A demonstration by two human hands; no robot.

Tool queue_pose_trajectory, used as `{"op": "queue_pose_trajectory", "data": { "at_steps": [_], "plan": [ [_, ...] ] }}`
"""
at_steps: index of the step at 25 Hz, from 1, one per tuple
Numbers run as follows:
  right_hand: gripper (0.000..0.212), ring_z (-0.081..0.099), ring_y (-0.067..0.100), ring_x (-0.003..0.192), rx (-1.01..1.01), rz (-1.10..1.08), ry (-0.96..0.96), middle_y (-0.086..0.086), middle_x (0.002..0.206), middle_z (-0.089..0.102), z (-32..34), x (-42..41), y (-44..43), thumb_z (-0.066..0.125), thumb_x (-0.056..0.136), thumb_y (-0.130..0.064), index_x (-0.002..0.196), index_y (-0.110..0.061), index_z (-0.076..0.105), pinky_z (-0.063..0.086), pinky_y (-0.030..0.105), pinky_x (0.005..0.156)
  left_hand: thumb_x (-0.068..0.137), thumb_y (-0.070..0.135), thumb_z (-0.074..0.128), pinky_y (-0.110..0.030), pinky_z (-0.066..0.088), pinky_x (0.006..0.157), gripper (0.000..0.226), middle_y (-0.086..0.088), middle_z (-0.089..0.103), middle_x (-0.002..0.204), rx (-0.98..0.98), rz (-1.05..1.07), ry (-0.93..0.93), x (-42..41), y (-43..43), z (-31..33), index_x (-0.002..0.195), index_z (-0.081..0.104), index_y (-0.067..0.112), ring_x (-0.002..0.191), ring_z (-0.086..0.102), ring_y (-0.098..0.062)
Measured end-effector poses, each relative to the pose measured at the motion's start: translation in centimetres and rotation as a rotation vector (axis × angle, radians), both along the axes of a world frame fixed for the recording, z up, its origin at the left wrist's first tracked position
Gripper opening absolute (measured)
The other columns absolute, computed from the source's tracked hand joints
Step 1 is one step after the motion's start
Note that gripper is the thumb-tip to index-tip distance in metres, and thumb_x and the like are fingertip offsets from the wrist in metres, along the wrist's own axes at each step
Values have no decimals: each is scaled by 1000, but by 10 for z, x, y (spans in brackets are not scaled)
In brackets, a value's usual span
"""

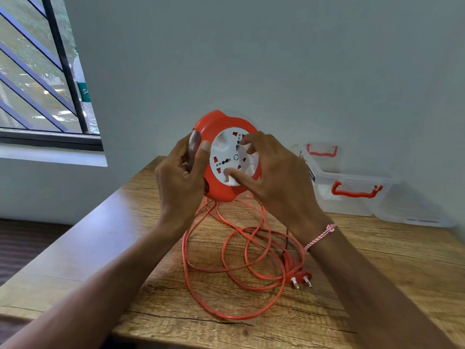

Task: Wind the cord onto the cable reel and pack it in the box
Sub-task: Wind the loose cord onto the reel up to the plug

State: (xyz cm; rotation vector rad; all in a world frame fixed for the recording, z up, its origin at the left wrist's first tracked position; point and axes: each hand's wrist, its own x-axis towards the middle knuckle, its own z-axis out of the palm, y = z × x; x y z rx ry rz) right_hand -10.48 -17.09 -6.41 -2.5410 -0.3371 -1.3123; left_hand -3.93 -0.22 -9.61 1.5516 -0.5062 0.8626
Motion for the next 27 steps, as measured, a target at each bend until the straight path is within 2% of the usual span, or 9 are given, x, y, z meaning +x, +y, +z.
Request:
{"op": "queue_pose_trajectory", "data": {
  "at_steps": [4, 7, 10, 14, 16, 18, 21, 23, 27],
  "plan": [
    [53, 72, 24, 74, -293, -35, 46, 1, 130, 65, -2, 6, -6, 56, 101, -56, 148, -35, 45, 62, 39, 61, 102, 54, 56, -56, 61, 63, 18, -13, 73, 84, -30, -15, 29, 2, 3, 2, 105, 66, 40, 75, 74, -31],
    [58, 71, 25, 70, -360, -82, -29, 5, 117, 71, -2, 3, -7, 58, 100, -55, 154, -36, 45, 55, 30, 56, 102, 52, 56, -50, 64, 65, 28, 0, 76, 87, -13, -46, 23, 0, 1, 1, 117, 68, 31, 77, 77, -21],
    [59, 68, 22, 63, -376, -158, -103, 0, 100, 74, 0, 0, -5, 59, 96, -61, 147, -33, 54, 40, 23, 53, 101, 61, 55, -56, 62, 63, 26, -11, 75, 87, 12, -52, 7, 0, -1, 0, 114, 66, 42, 74, 74, -30],
    [59, 71, 20, 65, 63, -99, -50, -1, 82, 74, 0, -2, 8, 63, 86, -71, 115, -20, 63, 52, 27, 52, 103, 61, 53, -56, 59, 61, 43, -17, 73, 85, 71, -45, -65, -3, -5, -3, 125, 70, 28, 72, 71, -36],
    [54, 68, 11, 68, 415, -88, 67, -9, 78, 68, 3, 0, 12, 67, 83, -73, 98, -21, 60, 48, 22, 54, 103, 62, 53, -57, 59, 59, 35, -21, 73, 85, 82, -57, -92, -4, -7, -3, 125, 66, 38, 72, 72, -40],
    [54, 64, 6, 69, 551, -113, 138, -14, 75, 62, 3, 2, 12, 66, 82, -74, 91, -22, 62, 41, 17, 55, 102, 64, 53, -58, 60, 59, 28, -21, 73, 87, 77, -66, -89, -5, -7, -2, 122, 62, 47, 73, 73, -40],
    [52, 64, 8, 64, 192, -160, -18, -8, 78, 68, -1, 1, 6, 58, 91, -72, 97, -20, 64, 37, 14, 52, 103, 57, 54, -55, 61, 60, 30, -16, 75, 87, 68, -31, -56, -3, -5, -2, 123, 65, 38, 73, 74, -33],
    [47, 64, 14, 65, -42, -109, -91, -4, 98, 70, 1, 0, -2, 58, 96, -64, 110, -19, 62, 39, 19, 51, 102, 56, 54, -53, 60, 58, 30, -11, 73, 82, 38, -8, -26, -1, -2, -1, 116, 68, 32, 69, 72, -29],
    [54, 70, 23, 70, -326, -50, -1, 1, 125, 67, 3, 2, -12, 58, 99, -54, 147, -30, 50, 53, 28, 55, 105, 50, 56, -43, 66, 64, 22, 10, 74, 86, -8, -4, 11, 2, 1, 2, 114, 67, 33, 77, 76, -14]
  ]
}}
